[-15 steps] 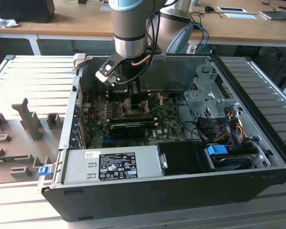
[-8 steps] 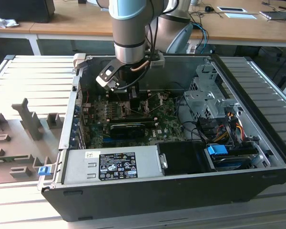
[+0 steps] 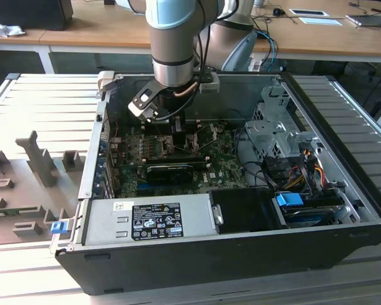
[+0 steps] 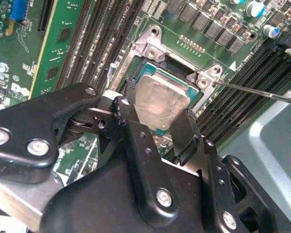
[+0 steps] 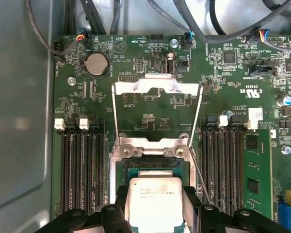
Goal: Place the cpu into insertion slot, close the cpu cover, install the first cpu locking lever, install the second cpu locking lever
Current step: 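Place the cpu into insertion slot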
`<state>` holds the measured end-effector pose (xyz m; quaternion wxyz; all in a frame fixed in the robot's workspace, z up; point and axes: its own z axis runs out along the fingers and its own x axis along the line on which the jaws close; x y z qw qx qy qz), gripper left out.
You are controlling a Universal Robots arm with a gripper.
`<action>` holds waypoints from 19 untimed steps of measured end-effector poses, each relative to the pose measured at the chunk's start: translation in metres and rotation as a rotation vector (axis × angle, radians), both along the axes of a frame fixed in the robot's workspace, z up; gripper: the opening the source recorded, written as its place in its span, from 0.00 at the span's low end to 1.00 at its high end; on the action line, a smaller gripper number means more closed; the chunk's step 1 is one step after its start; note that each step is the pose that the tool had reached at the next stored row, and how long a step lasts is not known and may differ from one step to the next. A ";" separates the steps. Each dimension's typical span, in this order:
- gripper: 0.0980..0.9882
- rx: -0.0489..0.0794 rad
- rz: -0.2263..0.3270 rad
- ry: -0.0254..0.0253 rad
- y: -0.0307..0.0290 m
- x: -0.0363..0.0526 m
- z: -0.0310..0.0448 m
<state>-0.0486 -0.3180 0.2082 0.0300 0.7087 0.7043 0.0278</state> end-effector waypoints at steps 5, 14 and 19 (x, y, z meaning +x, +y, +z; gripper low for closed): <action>0.48 0.000 0.000 -0.0001 0.0017 0.0019 -0.0015; 0.48 0.000 0.000 0.0001 0.0029 0.0024 -0.0065; 0.49 0.000 0.000 -0.0001 0.0030 0.0025 -0.0068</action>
